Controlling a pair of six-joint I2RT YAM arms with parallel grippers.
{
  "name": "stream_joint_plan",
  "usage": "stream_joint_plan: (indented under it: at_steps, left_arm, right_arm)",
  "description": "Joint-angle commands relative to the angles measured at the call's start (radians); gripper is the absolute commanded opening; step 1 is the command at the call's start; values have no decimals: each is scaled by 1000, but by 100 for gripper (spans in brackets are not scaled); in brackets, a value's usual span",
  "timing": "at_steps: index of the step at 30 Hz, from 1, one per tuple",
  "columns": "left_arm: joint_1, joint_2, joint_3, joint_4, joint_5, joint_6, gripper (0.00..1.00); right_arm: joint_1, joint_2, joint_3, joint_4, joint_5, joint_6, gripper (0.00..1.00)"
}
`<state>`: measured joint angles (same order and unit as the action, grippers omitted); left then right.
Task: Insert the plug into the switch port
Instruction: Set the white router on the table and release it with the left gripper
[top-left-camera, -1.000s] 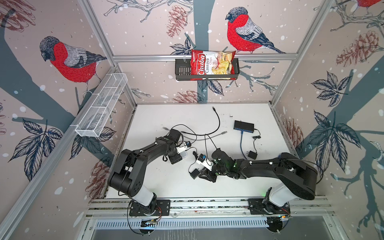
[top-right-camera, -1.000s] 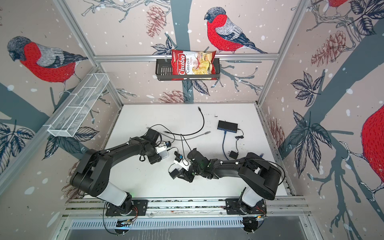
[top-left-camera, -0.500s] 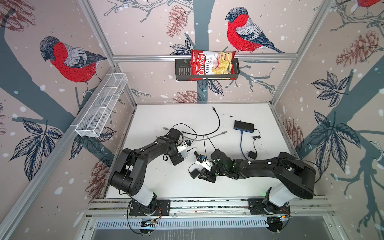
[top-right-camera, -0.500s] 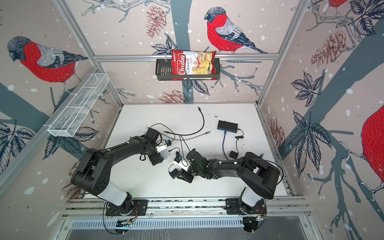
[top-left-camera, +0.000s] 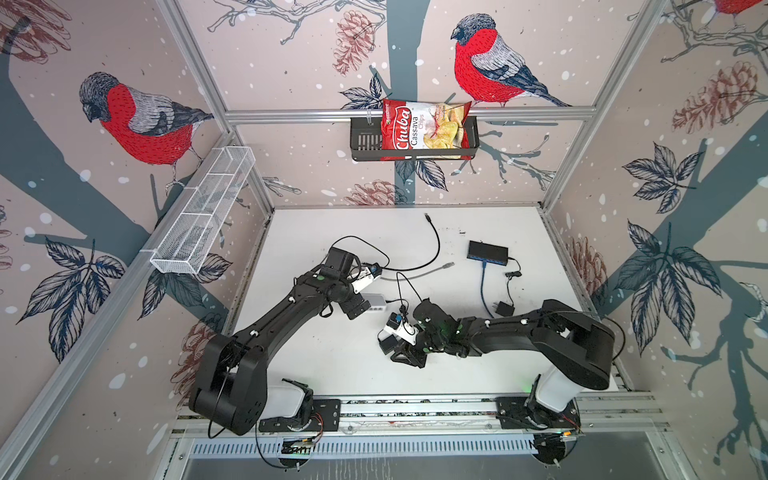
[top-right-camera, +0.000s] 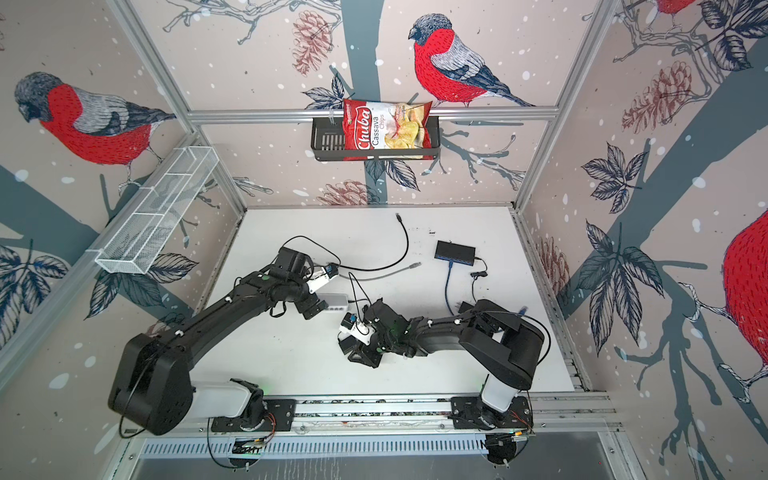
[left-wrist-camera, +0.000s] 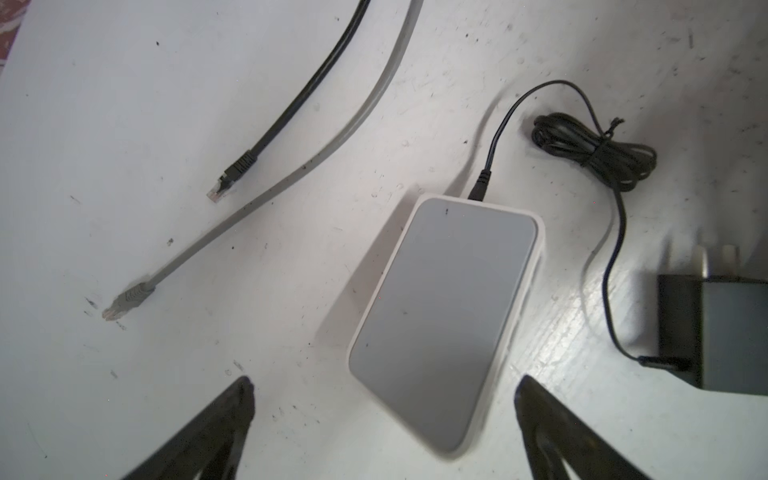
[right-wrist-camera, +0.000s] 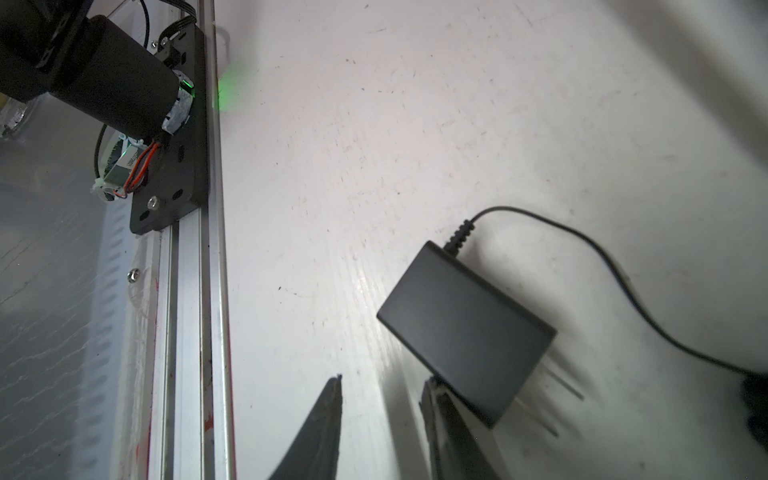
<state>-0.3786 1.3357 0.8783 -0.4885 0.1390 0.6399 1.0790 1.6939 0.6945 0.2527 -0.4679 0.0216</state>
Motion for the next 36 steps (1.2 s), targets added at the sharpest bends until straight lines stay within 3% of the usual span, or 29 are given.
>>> stream_joint_plan:
  at_steps: [1, 10, 18, 26, 32, 36]
  left_arm:
    - [3, -13, -17, 16, 33, -16, 97]
    - [3, 64, -8, 6, 41, -49, 97]
    - [3, 125, 26, 91, -24, -129, 97]
    - [3, 211, 106, 144, -132, -276, 97]
    - [3, 166, 63, 265, -132, -336, 97]
    - [4, 87, 8, 370, -212, -387, 97]
  right_arm:
    - [-2, 19, 13, 19, -8, 0, 35]
    - [-25, 67, 61, 41, 12, 26, 35]
    - [-67, 92, 93, 42, 111, 86, 35]
    - [9, 63, 125, 9, -54, -40, 36]
    - [31, 129, 213, -36, -43, -65, 35]
    - [35, 155, 257, -20, -46, -58, 36]
